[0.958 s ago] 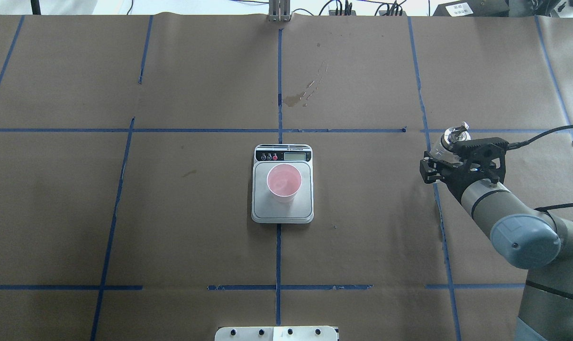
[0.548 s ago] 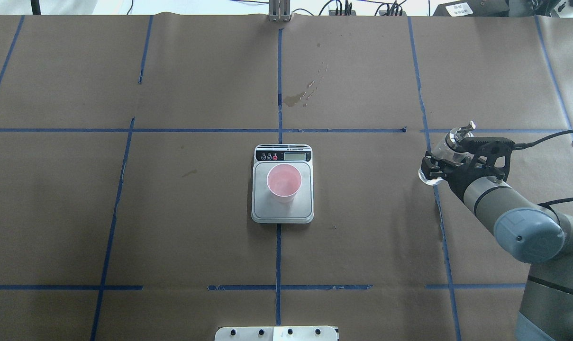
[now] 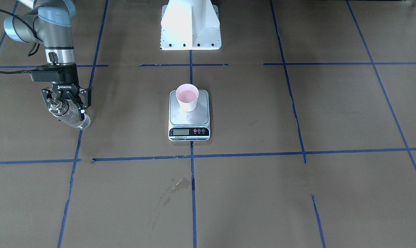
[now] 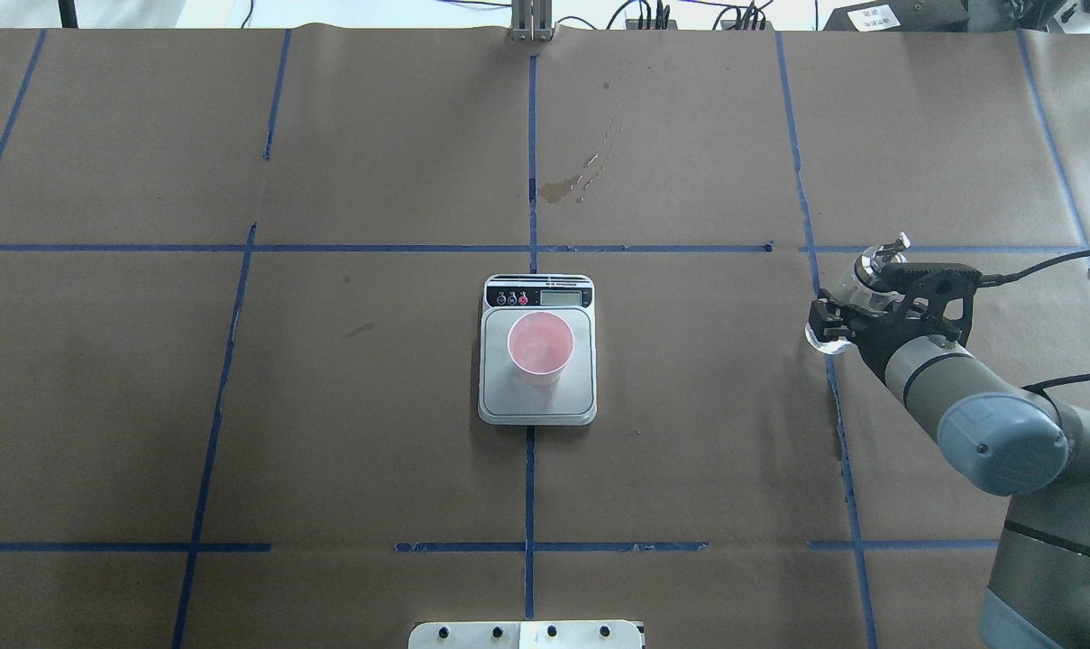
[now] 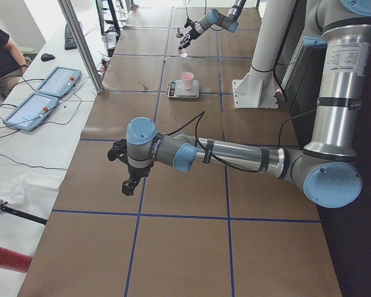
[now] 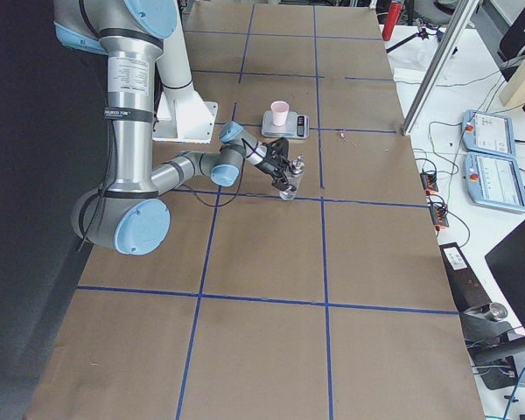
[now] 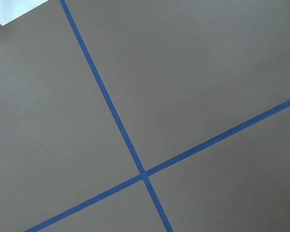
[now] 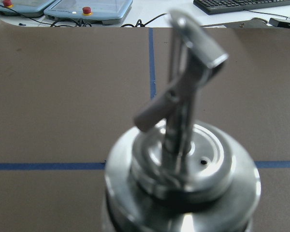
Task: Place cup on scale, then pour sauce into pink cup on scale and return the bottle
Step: 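Lower the dispenser to its original spot with the right gripper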
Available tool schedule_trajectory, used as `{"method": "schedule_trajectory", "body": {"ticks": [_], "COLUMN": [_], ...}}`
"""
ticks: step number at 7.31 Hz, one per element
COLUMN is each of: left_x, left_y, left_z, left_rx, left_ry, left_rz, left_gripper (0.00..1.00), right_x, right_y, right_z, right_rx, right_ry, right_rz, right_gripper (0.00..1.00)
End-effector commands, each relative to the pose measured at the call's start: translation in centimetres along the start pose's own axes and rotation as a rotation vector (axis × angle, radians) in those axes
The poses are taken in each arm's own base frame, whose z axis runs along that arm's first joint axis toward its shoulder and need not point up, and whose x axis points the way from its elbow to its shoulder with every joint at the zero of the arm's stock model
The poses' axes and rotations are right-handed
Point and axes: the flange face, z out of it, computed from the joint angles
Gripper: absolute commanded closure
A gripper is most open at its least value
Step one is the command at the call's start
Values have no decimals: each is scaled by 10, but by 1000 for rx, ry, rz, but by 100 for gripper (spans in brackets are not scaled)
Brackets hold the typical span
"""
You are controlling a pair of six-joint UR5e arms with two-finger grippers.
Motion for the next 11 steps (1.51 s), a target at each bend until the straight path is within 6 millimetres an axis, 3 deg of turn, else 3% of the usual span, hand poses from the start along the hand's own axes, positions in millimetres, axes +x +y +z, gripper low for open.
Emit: {"method": "schedule_trajectory", "body": {"ticks": [1, 3, 5, 6, 8, 9, 11], "left_x": [0, -1, 0, 0, 0, -1, 0], "left_y": [0, 1, 0, 0, 0, 1, 1], "left_z": [0, 0, 0, 0, 0, 2, 1], "left_rx": [-1, 0, -1, 1, -1, -4, -1], "left_ry": [-1, -2, -1, 0, -1, 1, -1], "left_rz": [0, -1, 1, 2, 1, -2, 1], "left_gripper": [0, 0, 0, 0, 0, 0, 0], "right_x": [3, 3, 3, 2, 3, 2, 2], "right_y": [3, 3, 3, 4, 4, 4, 4], "right_z": [4, 4, 4, 4, 4, 4, 4], "right_rx": [-3, -5, -6, -7, -7, -7, -7], "right_ry": [10, 10, 9, 8, 10, 8, 8], "right_rz": [-6, -6, -6, -7, -8, -7, -7], "right_gripper": [100, 100, 79, 43, 25, 4, 1]}}
